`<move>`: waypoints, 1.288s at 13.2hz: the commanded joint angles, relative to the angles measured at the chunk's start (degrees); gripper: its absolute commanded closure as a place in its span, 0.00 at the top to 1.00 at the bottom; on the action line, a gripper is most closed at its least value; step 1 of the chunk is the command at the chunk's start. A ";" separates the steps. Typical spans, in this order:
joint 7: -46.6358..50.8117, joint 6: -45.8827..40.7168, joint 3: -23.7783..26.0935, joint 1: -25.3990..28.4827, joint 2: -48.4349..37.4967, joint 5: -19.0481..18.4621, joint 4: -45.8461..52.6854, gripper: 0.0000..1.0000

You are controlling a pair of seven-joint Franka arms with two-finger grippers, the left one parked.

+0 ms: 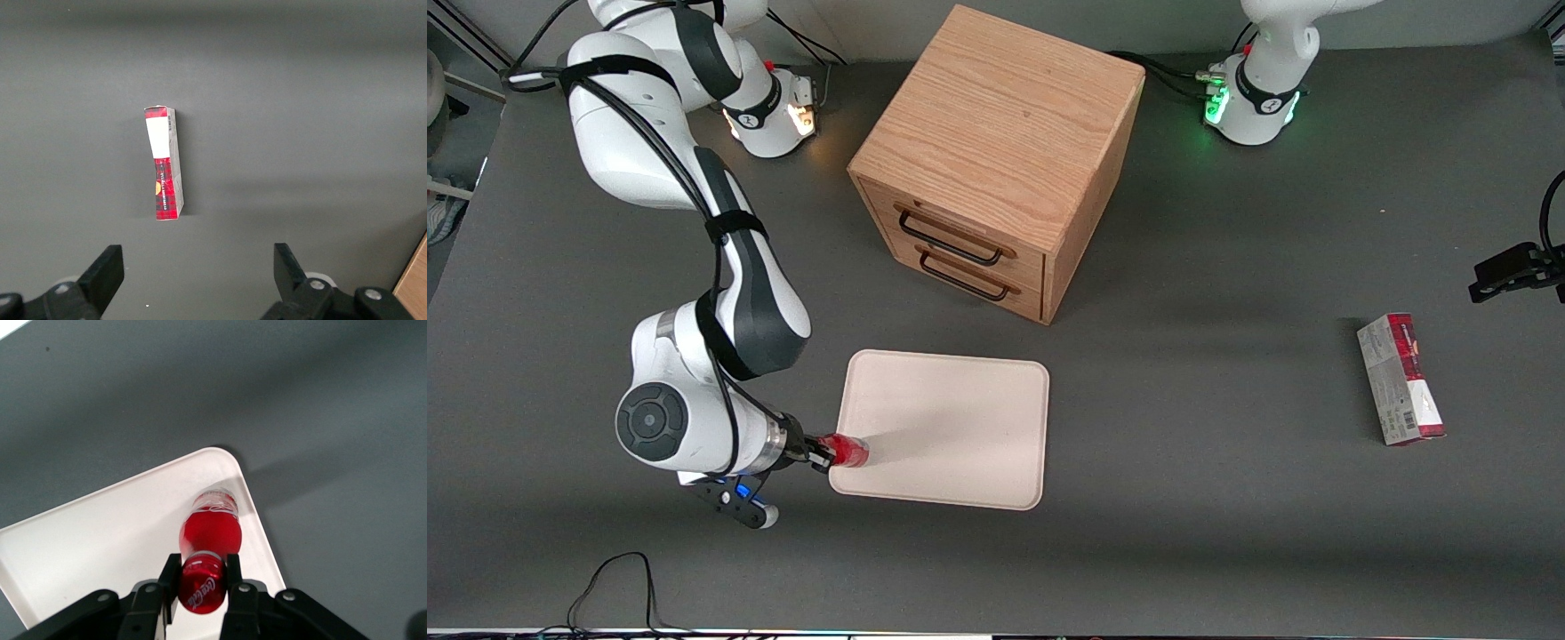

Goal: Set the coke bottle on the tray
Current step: 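Lower the bottle onto the tray and open the right gripper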

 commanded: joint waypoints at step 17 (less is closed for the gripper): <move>2.03 -6.42 0.17 0.42 -3.14 -1.51 -0.12 1.00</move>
